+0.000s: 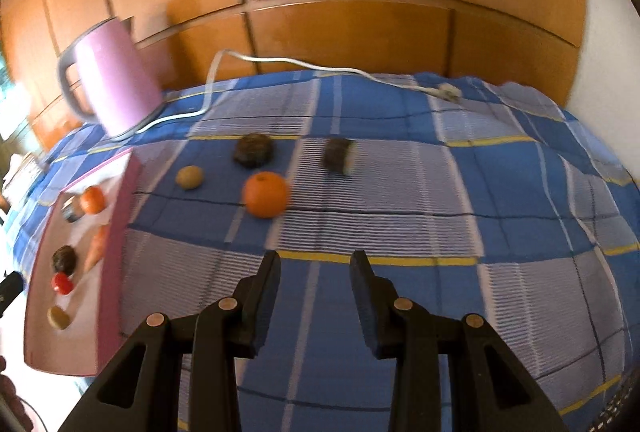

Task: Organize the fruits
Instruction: 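Withdraw the right gripper from the tray, then move the left gripper to the brown kiwi and grasp it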

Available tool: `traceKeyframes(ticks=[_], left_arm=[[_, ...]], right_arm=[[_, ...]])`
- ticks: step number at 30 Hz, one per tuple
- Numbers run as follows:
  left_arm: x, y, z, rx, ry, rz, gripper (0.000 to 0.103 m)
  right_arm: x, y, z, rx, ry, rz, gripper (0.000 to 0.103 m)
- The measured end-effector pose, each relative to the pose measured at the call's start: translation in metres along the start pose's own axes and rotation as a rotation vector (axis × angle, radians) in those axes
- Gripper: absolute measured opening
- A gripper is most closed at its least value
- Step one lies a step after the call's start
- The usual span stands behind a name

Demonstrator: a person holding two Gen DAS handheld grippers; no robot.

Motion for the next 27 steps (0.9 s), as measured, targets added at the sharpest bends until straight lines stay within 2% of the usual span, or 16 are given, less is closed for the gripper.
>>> traceKeyframes(ticks=[11, 21, 25, 27], left_arm=[[0.044, 0.007, 0.013, -0.026, 0.092, -0.122, 0.102], [0.093, 0.032, 0.032, -0.064, 0.146, -0.225, 0.102], [0.110, 0.049, 0.036, -0.103, 0.161, -0.254, 0.092], [0.117, 0.058, 0.037, -0.125, 0.168, -0.261, 0.091]], right_arm=[[0.060, 0.003, -0.006, -0.006, 0.093, -0.123, 0.036], [0.115, 0.006, -0.013, -0.002, 0.163, -0.271, 0.036], [0.135, 0.008, -0.016, -0.006, 0.200, -0.317, 0.036], [0.143, 0.008, -0.019, -0.006, 0.209, -0.338, 0.036]])
Point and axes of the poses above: each gripper's, at about its wrist camera, not at the fingertips, and y roughly the way its jaws point, x to its right, z to its top, the point moved 2 cm from there along y, roughly the way its jaws point, and after that the axes turned 11 degrees about x, right-handed, at the moved point
